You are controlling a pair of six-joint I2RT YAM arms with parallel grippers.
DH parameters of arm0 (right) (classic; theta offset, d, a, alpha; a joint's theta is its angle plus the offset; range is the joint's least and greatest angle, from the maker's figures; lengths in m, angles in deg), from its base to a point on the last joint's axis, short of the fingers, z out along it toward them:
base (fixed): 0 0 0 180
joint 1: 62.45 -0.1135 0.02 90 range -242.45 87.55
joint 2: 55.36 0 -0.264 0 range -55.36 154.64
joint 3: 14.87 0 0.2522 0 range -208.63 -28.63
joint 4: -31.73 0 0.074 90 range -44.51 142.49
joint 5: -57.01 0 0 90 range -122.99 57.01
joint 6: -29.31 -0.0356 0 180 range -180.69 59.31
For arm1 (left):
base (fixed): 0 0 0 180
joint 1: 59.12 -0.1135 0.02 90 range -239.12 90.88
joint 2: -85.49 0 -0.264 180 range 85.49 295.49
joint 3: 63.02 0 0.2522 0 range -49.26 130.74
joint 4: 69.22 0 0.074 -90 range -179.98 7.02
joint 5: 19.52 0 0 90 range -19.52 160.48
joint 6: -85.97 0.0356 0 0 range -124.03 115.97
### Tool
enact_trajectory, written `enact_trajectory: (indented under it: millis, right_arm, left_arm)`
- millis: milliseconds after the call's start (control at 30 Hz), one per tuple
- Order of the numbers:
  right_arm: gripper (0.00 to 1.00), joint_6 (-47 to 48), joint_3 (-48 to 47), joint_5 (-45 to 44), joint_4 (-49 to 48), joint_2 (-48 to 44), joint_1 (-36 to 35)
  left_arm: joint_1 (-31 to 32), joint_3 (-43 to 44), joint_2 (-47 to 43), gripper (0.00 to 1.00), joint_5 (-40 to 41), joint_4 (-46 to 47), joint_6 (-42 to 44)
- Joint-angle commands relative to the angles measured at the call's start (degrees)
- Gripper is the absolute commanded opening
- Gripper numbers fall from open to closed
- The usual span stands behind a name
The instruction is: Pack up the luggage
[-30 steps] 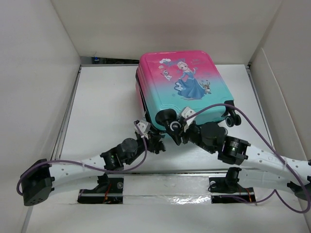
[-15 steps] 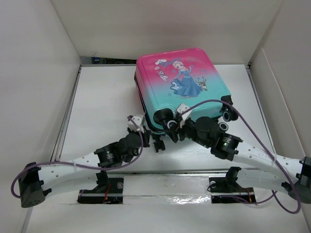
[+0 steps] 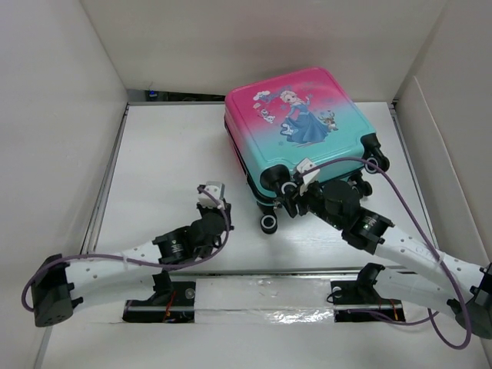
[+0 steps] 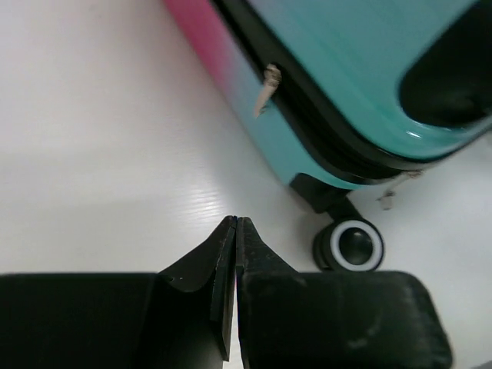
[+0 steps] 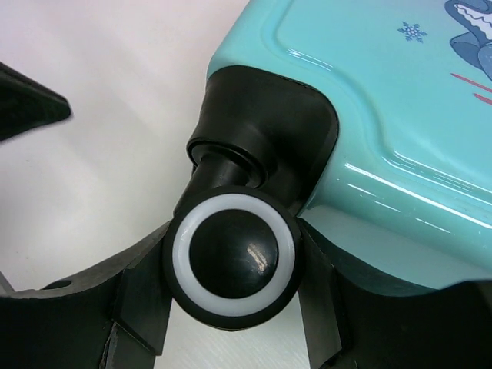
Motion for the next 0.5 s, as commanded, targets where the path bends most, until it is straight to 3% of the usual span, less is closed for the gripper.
enact_trajectory:
  millis: [0, 100, 167, 200, 267, 467]
  right_arm:
    - [0.00, 0.76, -0.85, -2.68, 1.98, 1.27, -1.63]
    - [0.00, 0.50, -1.56, -5.05, 4.35, 0.23, -2.25]
    - [0.00, 0.32, -0.95, -5.32, 3.74, -1.27, -2.25]
    - [0.00, 0.50, 0.01, -5.23, 3.22, -2.67, -2.25]
    - [0.00, 0.24, 0.72, -4.18, 2.34, -3.73, -2.25]
    - [0.00, -0.99, 1.08, -1.45, 1.98, -2.77, -2.25]
  left_arm:
    - [3.23, 0.45, 5.87, 0.00, -5.26, 15.21, 5.98]
    - [3.87, 3.62, 10.80, 0.02, -7.89, 19.97, 5.56]
    - [3.87, 4.24, 11.77, 0.16, -14.12, 24.95, 5.90]
    - [3.87, 4.59, 11.86, 0.29, -16.76, 26.21, 6.17]
    - [3.87, 6.07, 12.99, 0.41, -22.39, 28.49, 5.56]
    - [2.21, 9.69, 18.53, 0.42, -26.54, 30.78, 5.11]
